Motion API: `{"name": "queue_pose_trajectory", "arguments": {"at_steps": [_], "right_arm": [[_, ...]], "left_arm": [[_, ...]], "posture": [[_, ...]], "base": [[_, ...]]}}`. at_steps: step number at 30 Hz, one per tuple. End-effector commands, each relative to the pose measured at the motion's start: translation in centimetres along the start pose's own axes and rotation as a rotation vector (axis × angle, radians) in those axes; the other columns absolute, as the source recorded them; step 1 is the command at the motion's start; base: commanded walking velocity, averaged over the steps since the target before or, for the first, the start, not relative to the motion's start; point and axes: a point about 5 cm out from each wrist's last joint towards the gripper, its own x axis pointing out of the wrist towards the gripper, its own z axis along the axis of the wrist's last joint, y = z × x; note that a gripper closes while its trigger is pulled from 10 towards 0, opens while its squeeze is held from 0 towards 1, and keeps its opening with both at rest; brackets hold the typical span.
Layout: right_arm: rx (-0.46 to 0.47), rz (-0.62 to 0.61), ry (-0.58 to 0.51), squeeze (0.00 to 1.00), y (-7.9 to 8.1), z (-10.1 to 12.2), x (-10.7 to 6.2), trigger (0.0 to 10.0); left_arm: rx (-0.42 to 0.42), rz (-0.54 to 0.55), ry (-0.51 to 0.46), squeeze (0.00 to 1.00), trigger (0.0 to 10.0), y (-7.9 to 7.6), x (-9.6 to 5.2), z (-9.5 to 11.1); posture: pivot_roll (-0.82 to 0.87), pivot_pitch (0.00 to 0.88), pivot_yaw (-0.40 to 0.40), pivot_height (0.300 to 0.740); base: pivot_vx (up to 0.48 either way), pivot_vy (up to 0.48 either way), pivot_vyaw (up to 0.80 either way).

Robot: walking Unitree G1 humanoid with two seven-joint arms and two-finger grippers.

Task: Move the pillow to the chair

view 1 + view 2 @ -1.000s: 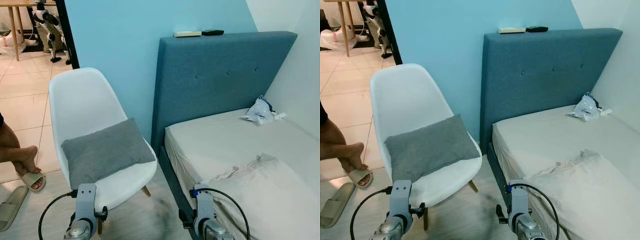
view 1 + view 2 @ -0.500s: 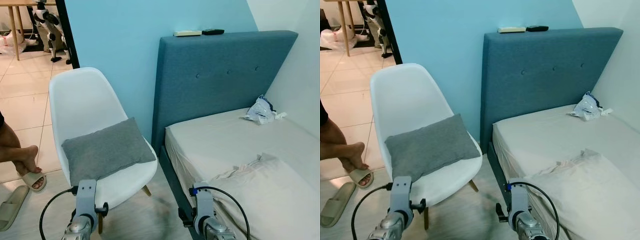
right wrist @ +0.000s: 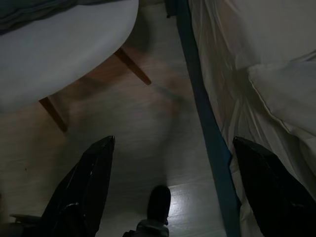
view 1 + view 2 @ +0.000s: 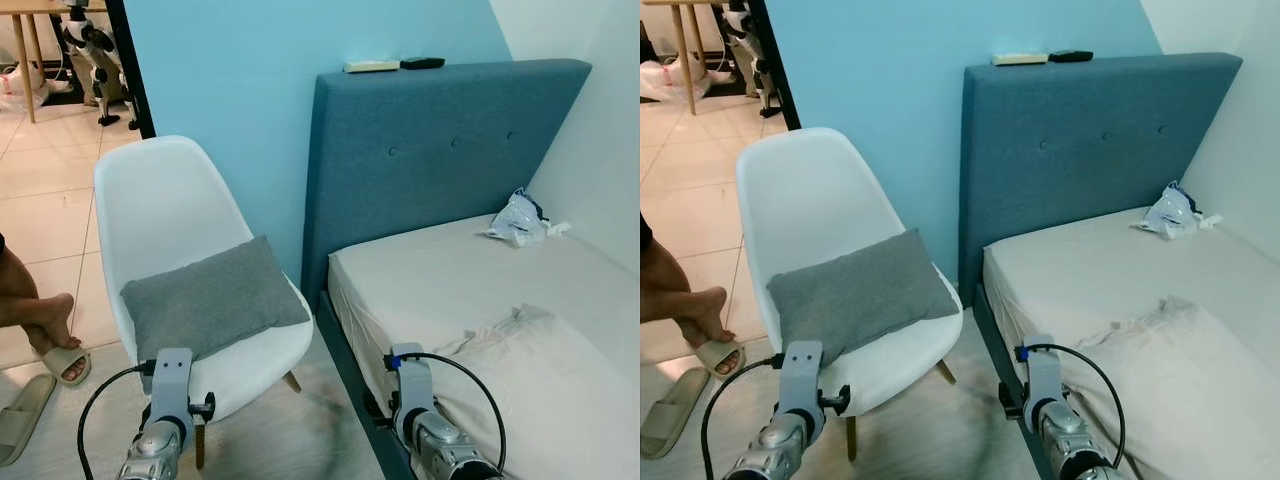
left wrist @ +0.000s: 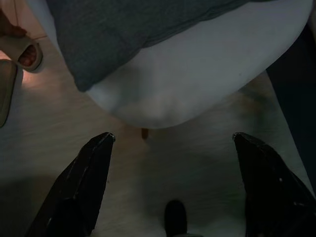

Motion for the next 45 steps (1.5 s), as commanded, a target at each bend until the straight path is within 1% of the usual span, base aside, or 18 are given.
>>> {"name": "queue_pose_trajectory", "arguments": {"at_steps": [1, 11, 17, 19, 24, 26, 29, 32, 35, 36, 37, 39, 41, 44, 45], "right_arm": [[0.015, 0.0, 0.001, 0.0, 0.1, -0.1, 0.0, 10.0], [0.008, 0.007, 0.003, 0.0, 0.3, 0.1, 0.1, 10.0], [0.012, -0.001, -0.026, 0.0, -0.2, 1.2, 0.2, 10.0], [0.01, 0.002, -0.037, 0.0, -0.2, 1.4, 0.2, 10.0], [-0.03, 0.018, -0.049, 0.0, -0.3, 2.1, 0.3, 10.0], [-0.001, 0.014, -0.054, 0.0, -0.5, 2.3, 0.3, 10.0], [-0.004, 0.018, -0.051, 0.0, -0.3, 2.3, 0.4, 10.0], [-0.011, 0.036, -0.056, 0.0, 0.5, 2.8, 0.6, 10.0], [0.003, 0.031, -0.053, 0.0, 0.5, 2.9, 0.6, 10.0], [-0.007, 0.042, -0.067, 0.0, 0.6, 3.2, 0.7, 10.0], [-0.013, 0.045, -0.072, 0.0, 0.6, 3.4, 0.7, 10.0], [-0.015, 0.047, -0.076, 0.0, 0.5, 3.6, 0.7, 10.0], [-0.014, 0.036, -0.069, 0.0, 0.2, 3.5, 0.7, 10.0], [0.019, 0.017, -0.06, 0.0, -0.1, 3.2, 0.6, 10.0], [0.041, 0.005, -0.05, 0.0, -0.3, 2.9, 0.5, 10.0]], "left_arm": [[-0.005, 0.02, -0.004, 0.0, 10.0, 0.6, -0.1, 0.0], [0.0, 0.013, -0.014, 0.0, 10.0, 0.1, 0.1, 0.5], [-0.001, 0.009, -0.043, 0.0, 10.0, -0.3, 0.4, 1.6], [0.008, 0.004, -0.049, 0.0, 10.0, -0.5, 0.4, 1.6], [0.013, -0.001, -0.072, 0.0, 10.0, -0.7, 0.4, 1.9], [0.025, -0.002, -0.072, 0.0, 10.0, -0.8, 0.4, 1.9], [0.039, -0.008, -0.073, 0.0, 10.0, -0.8, 0.4, 2.0], [0.064, -0.018, -0.088, 0.0, 10.0, -0.2, 0.6, 2.7], [0.071, -0.014, -0.083, 0.0, 10.0, 0.1, 0.8, 3.1], [0.072, -0.019, -0.092, 0.0, 10.0, 0.1, 0.9, 3.5], [0.055, -0.018, -0.09, 0.0, 10.0, 0.2, 1.0, 3.8], [0.056, -0.017, -0.089, 0.0, 10.0, 0.1, 1.1, 4.0], [0.055, 0.006, -0.073, 0.0, 10.0, 0.3, 1.2, 3.9], [-0.067, 0.03, -0.067, 0.0, 10.0, 0.4, 1.1, 3.8], [-0.057, 0.039, -0.071, 0.0, 10.0, 0.3, 1.0, 3.6]], "posture": [[0.02, 0.026, -0.054, 0.74], [0.02, 0.018, -0.063, 0.74], [0.01, 0.009, -0.068, 0.74], [0.01, 0.007, -0.078, 0.74], [0.0, 0.016, -0.09, 0.74], [0.03, 0.022, -0.102, 0.74], [0.05, 0.001, -0.101, 0.74], [0.06, 0.0, -0.076, 0.74], [0.05, 0.0, -0.075, 0.74], [0.04, 0.0, -0.08, 0.74], [0.03, 0.0, -0.087, 0.74], [0.03, 0.0, -0.094, 0.74], [0.03, 0.0, -0.104, 0.74], [0.06, 0.0, -0.12, 0.74], [0.08, 0.0, -0.106, 0.74]], "base": [[0.0, 0.0, 0.0], [0.0, 0.0, 0.0], [0.0, 0.0, 0.0], [0.0, 0.0, 0.0], [0.0, 0.0, 0.0], [0.0, 0.0, 0.0], [0.0, 0.0, 0.0], [0.0, 0.0, 0.0], [0.0, 0.0, 0.0], [0.0, 0.0, 0.0], [0.0, 0.0, 0.0], [0.0, 0.0, 0.0], [0.0, 0.0, 0.0], [0.0, 0.0, 0.0], [0.0, 0.0, 0.0]]}}
